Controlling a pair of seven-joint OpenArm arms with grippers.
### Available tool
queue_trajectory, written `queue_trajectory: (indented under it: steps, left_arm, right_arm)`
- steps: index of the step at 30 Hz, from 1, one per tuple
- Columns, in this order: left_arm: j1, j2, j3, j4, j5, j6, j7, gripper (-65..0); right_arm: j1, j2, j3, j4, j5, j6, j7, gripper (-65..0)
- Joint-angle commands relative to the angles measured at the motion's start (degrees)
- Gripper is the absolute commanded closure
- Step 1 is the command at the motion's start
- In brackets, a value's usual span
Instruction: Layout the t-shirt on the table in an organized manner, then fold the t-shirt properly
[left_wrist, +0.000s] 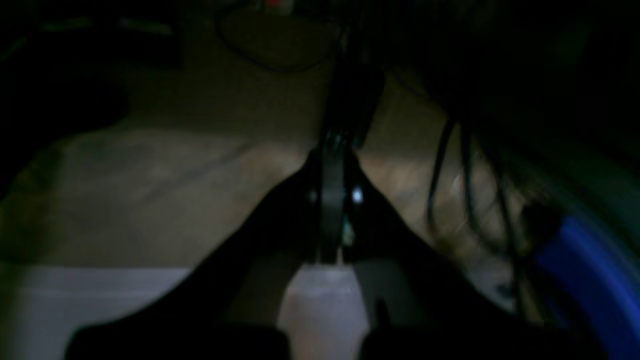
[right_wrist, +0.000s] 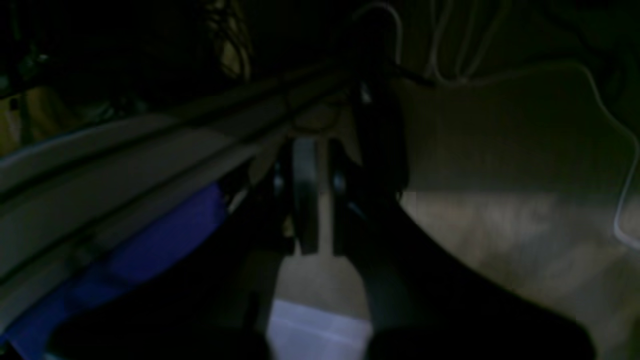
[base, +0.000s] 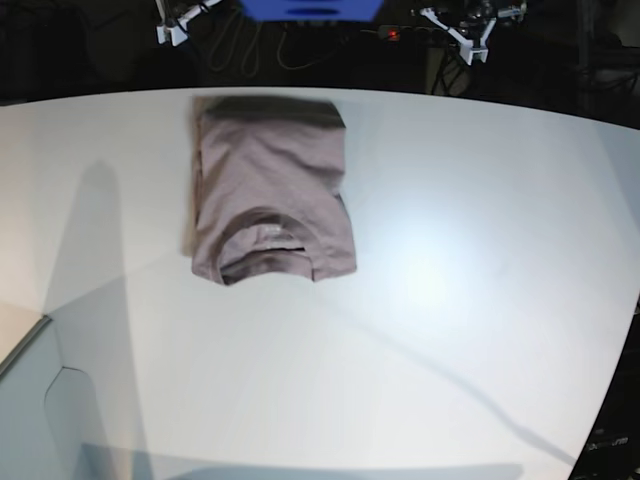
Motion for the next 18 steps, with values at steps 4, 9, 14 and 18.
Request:
queue_trajectory:
  steps: [4,9,14,18]
  left_arm:
    - [-3.19,-1.27,3.73,-7.88,1.65,5.99,-9.63,0.0]
    - [-5.21,-0.74,8.65,-7.00,2.09,9.42,-9.19,0.0]
    - [-6.62,0.40,11.99,-7.44,2.35,9.60,-9.10,0.0]
    - [-6.62,0.49,14.80,-7.44,2.18,9.51,-9.10,0.0]
  right_arm:
    - [1.94,0.96,-0.75,-8.05,0.32,-11.42,8.07,-2.9]
    - [9.06,3.95,-0.57,-30.73,0.41,-33.14,24.07,-2.9]
    - [11.17,2.45,-0.66,-36.70,0.41,-51.33,32.07,-3.2]
    - [12.31,-0.10,-0.66,-36.70,0.41,-60.56,32.16,-3.3]
